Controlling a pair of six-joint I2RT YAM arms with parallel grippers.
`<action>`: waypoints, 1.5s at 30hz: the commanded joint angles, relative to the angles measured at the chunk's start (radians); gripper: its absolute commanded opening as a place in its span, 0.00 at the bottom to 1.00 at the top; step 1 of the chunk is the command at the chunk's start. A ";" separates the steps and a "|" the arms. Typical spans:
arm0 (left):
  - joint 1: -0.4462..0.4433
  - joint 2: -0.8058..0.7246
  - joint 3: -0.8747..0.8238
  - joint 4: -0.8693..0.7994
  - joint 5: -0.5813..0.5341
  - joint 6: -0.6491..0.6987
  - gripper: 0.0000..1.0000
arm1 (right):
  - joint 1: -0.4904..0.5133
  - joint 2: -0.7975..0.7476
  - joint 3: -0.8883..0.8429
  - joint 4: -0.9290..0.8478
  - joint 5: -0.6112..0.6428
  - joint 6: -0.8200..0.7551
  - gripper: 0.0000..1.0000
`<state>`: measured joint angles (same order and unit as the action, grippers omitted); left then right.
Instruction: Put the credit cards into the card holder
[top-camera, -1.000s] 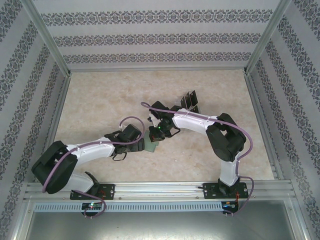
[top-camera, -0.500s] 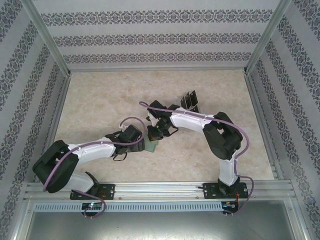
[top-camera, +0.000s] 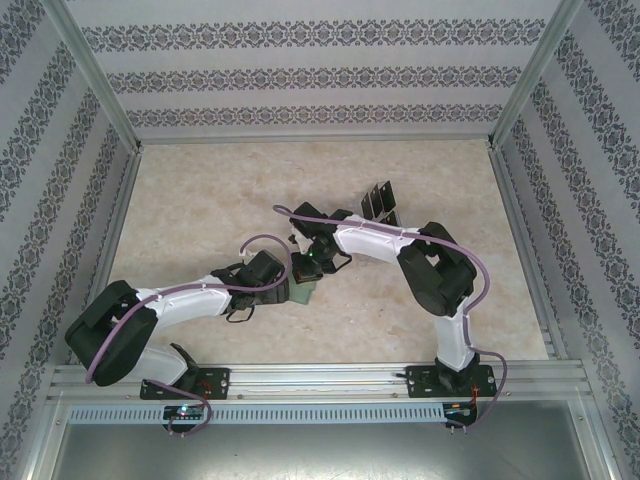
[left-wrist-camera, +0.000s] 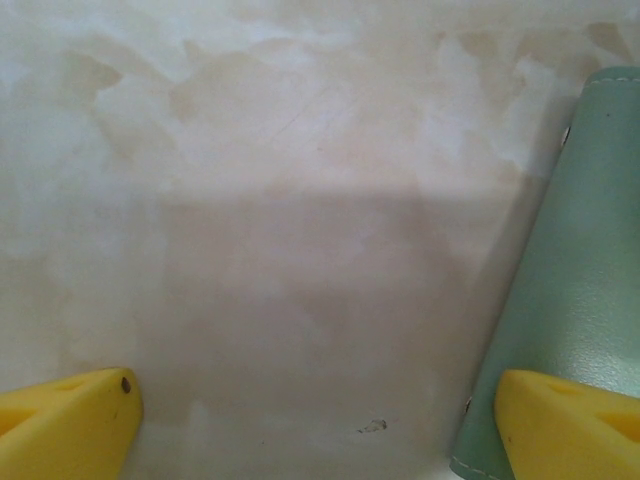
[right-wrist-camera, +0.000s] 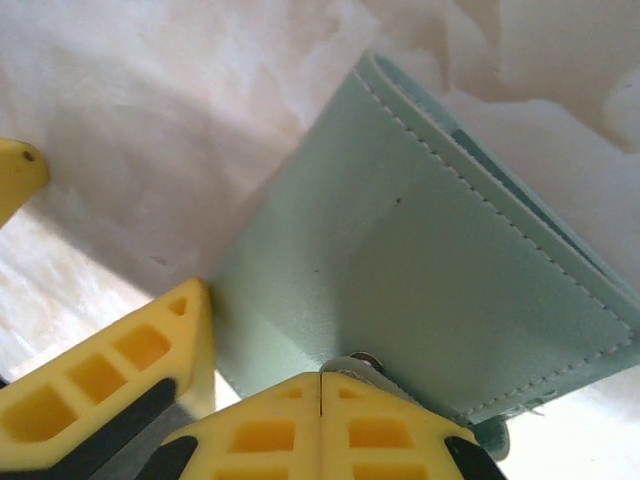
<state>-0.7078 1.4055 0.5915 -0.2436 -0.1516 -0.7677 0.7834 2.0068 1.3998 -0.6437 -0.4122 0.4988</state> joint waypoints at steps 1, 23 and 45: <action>-0.019 0.045 -0.041 0.083 0.088 -0.031 0.92 | 0.002 0.023 0.016 -0.023 0.034 0.001 0.00; -0.029 0.061 -0.041 0.102 0.093 -0.035 0.92 | -0.016 -0.036 0.012 0.025 0.022 0.038 0.00; -0.034 0.058 -0.044 0.108 0.103 -0.037 0.92 | -0.024 0.065 0.015 0.027 0.048 0.026 0.00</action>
<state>-0.7200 1.4094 0.5873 -0.2348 -0.1707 -0.7769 0.7738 2.0304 1.4136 -0.6155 -0.4072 0.5255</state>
